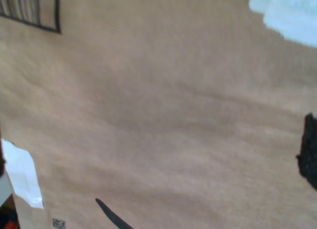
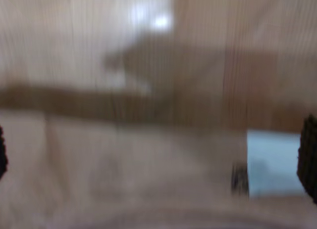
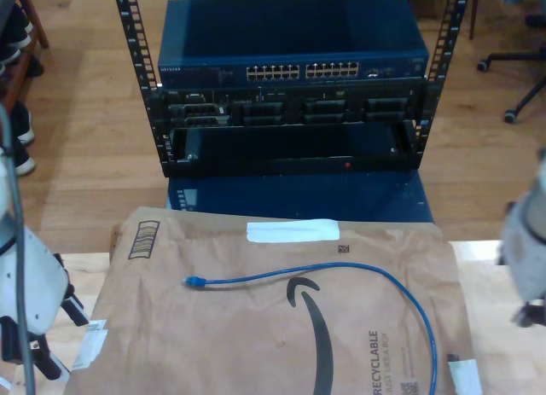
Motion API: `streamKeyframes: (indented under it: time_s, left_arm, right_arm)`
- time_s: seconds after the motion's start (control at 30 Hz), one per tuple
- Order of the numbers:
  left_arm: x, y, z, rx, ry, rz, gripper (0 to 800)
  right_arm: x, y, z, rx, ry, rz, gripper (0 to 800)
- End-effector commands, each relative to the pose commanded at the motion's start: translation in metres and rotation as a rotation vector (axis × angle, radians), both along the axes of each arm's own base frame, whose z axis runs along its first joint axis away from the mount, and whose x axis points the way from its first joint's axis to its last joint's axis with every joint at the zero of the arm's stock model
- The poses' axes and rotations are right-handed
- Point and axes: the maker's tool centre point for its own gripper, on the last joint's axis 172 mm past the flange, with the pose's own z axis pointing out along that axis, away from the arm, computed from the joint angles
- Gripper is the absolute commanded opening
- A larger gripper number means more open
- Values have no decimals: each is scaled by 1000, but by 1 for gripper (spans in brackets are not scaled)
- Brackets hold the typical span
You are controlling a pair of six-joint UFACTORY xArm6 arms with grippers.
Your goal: Grab the cable and plug it in
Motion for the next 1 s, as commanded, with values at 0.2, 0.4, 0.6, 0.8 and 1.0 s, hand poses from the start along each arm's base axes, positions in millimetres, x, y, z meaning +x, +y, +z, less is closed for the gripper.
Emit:
streamKeyframes:
  time_s: [0.2, 0.4, 0.6, 0.8, 1.0]
  left_arm:
    - [5, 0, -10, 6, 2, 14, 800]
    - [11, 1, -18, 25, 5, 51, 799]
    - [37, -28, -18, 43, -57, 33, 799]
    - [66, -56, -17, 29, -135, 28, 799]
    - [84, -51, -19, 54, -183, 69, 800]
  right_arm:
    - [25, 85, -2, 67, 44, 15, 793]
    - [43, 188, -5, 192, 98, 45, 793]
    - [54, 261, -31, 193, 100, 150, 793]
    - [68, 280, -53, 206, 62, 131, 788]
    - [76, 303, -70, 208, 52, 104, 732]
